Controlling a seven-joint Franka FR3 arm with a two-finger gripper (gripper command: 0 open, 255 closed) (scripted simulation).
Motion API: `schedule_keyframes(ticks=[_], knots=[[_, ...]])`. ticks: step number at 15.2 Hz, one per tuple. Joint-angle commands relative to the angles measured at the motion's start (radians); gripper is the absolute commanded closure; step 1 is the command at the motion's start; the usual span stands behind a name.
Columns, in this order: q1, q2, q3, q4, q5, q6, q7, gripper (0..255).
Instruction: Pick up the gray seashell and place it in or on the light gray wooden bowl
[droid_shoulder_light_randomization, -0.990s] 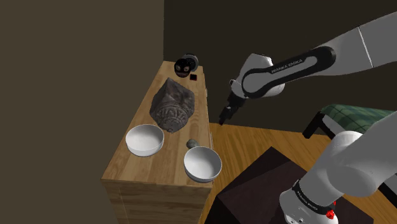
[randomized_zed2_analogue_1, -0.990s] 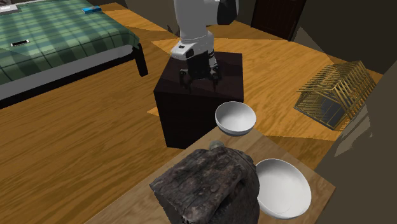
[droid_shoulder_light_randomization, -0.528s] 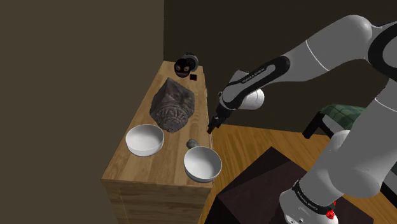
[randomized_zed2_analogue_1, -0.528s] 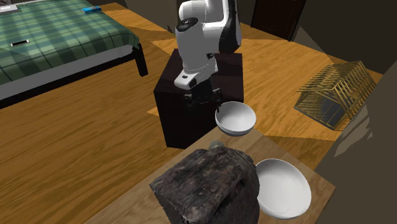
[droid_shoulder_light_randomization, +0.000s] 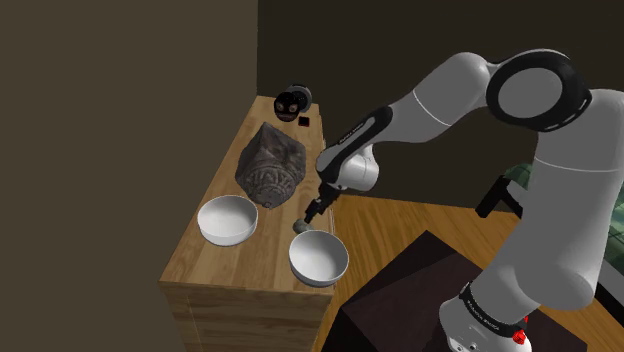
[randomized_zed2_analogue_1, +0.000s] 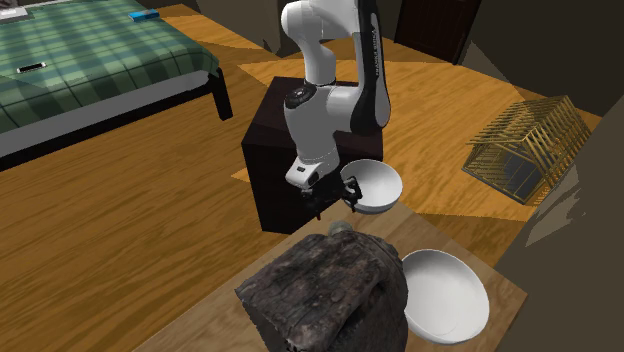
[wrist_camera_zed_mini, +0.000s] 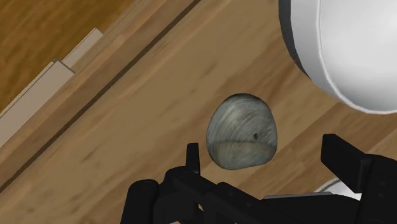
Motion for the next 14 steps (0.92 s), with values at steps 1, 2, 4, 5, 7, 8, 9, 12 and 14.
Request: schedule_keyframes(ticks=[1, 2, 4, 5, 7, 8, 9, 12, 14], knots=[[-0.014, 0.054, 0.025, 0.036, 0.038, 0.018, -0.035, 0], [-0.017, 0.069, 0.032, 0.043, 0.047, 0.026, -0.042, 0], [-0.021, 0.099, 0.045, 0.058, 0.063, 0.044, -0.056, 0], [-0.024, 0.114, 0.051, 0.066, 0.071, 0.052, -0.063, 0], [-0.028, 0.145, 0.064, 0.082, 0.086, 0.069, -0.077, 0], [-0.032, 0.169, 0.074, 0.095, 0.097, 0.081, -0.087, 0], [-0.032, 0.169, 0.074, 0.095, 0.097, 0.081, -0.087, 0], [-0.032, 0.169, 0.074, 0.095, 0.097, 0.081, -0.087, 0], [-0.032, 0.169, 0.074, 0.095, 0.097, 0.081, -0.087, 0]])
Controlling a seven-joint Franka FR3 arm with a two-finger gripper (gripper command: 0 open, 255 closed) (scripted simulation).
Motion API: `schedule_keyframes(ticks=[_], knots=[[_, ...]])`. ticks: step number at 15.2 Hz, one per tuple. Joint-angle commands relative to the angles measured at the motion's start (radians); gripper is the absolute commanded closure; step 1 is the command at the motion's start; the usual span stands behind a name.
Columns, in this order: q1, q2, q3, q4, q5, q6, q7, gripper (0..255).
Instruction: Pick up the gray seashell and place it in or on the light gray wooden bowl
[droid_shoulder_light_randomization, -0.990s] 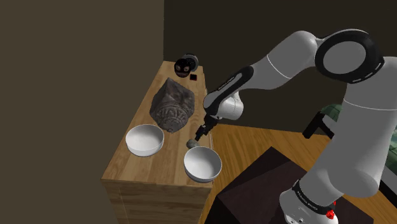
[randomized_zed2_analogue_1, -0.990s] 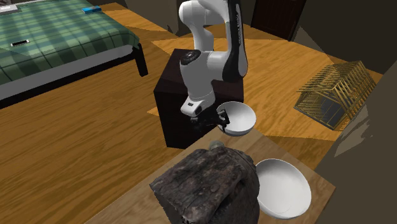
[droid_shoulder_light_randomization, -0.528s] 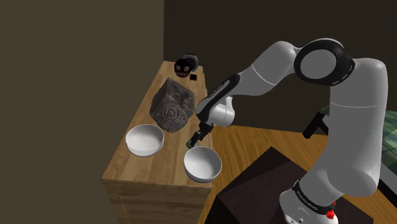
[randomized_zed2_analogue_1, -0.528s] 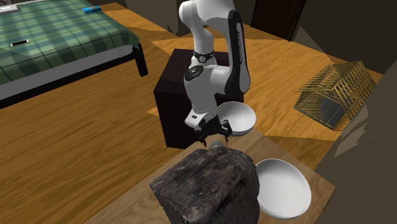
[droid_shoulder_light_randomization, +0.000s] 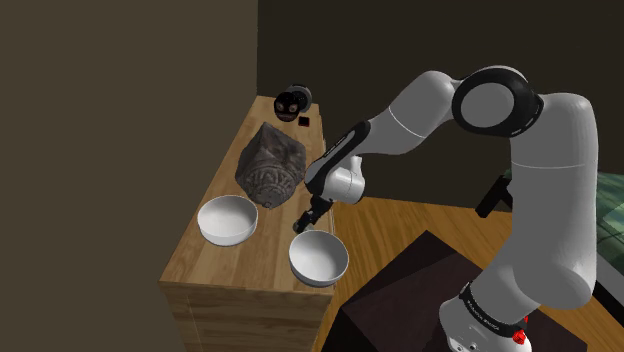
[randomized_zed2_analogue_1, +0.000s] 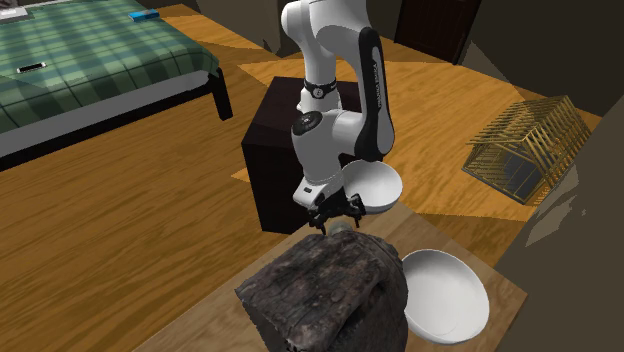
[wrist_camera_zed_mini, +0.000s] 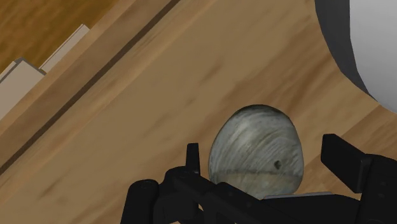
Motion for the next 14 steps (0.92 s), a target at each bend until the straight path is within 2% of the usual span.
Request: schedule_keyframes(ticks=[1, 2, 3, 12, 14], knots=[[0.000, 0.000, 0.000, 0.000, 0.000, 0.000, 0.000, 0], [0.000, 0.000, 0.000, 0.000, 0.000, 0.000, 0.000, 0], [0.000, 0.000, 0.000, 0.000, 0.000, 0.000, 0.000, 255], [0.000, 0.000, 0.000, 0.000, 0.000, 0.000, 0.000, 255], [0.012, -0.029, -0.015, -0.012, -0.018, -0.017, 0.022, 255]])
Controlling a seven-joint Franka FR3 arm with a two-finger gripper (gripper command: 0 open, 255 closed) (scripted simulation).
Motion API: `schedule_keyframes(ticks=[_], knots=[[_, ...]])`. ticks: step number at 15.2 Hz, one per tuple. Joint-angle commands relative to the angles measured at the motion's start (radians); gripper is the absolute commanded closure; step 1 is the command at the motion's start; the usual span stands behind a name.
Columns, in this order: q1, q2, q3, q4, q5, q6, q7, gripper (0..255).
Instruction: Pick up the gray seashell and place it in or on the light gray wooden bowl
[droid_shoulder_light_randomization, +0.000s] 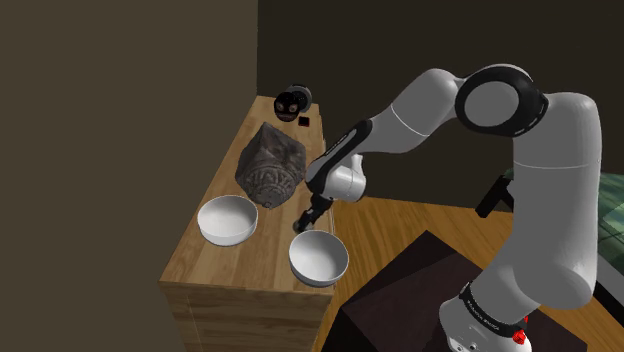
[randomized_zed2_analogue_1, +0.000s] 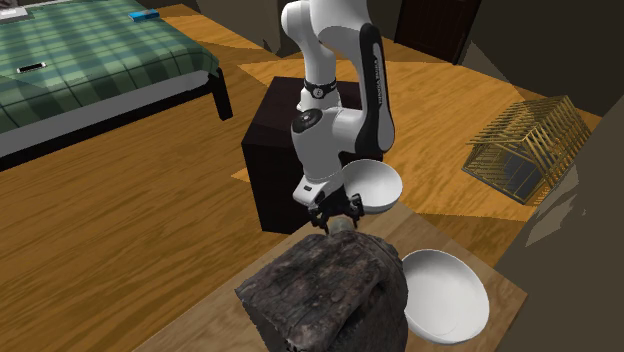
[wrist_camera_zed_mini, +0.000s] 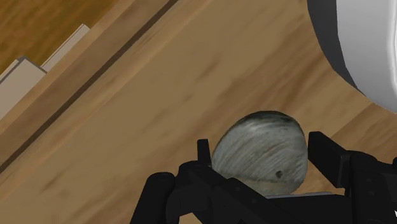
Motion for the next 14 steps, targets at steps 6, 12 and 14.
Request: schedule_keyframes(ticks=[6, 12, 14], knots=[[0.037, -0.096, -0.048, -0.037, -0.065, -0.059, 0.077, 255], [0.064, -0.178, -0.087, -0.061, -0.131, -0.113, 0.148, 255], [0.072, -0.204, -0.099, -0.067, -0.154, -0.132, 0.171, 255]])
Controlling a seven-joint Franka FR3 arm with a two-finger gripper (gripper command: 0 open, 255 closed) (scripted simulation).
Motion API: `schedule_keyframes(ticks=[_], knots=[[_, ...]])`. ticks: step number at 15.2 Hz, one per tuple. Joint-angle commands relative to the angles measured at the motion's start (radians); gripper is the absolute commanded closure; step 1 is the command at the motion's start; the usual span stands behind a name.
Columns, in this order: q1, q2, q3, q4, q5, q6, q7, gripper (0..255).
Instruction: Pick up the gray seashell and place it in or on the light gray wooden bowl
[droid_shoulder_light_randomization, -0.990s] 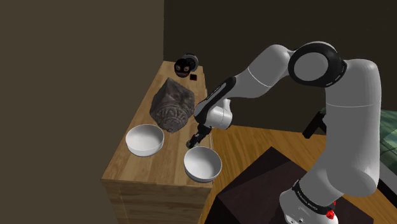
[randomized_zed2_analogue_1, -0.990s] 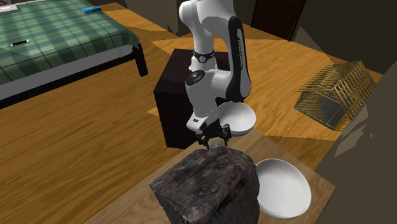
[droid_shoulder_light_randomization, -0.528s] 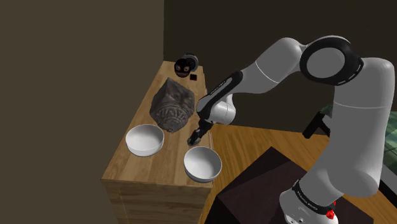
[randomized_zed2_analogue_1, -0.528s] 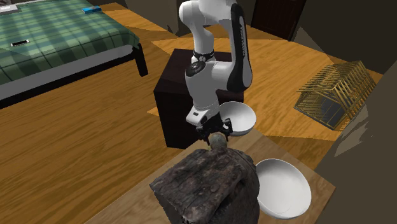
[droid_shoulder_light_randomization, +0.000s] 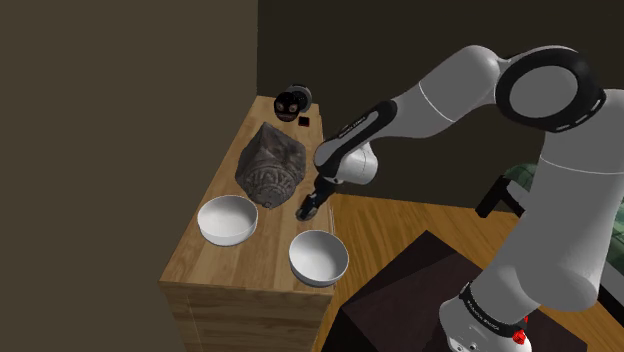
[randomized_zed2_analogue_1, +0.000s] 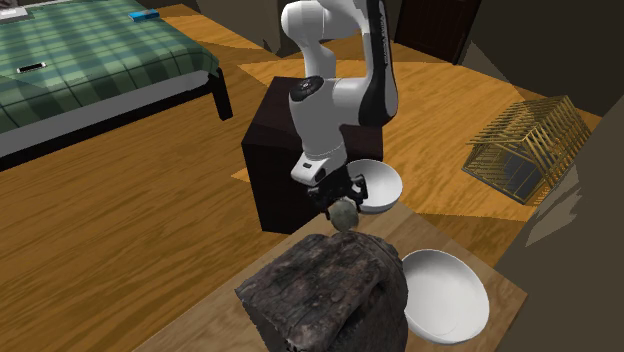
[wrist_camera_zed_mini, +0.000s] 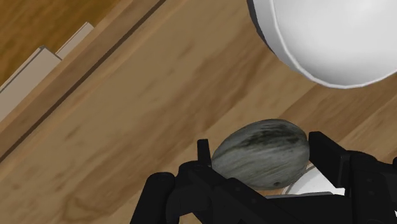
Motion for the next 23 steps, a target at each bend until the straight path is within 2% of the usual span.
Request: schedule_keyframes(ticks=[1, 14, 23], knots=[[0.009, -0.028, -0.013, -0.004, -0.027, -0.021, 0.028, 255], [0.036, -0.183, -0.065, -0.016, -0.170, -0.149, 0.170, 255], [0.127, -0.430, 0.021, -0.335, -0.132, -0.031, 0.286, 255]])
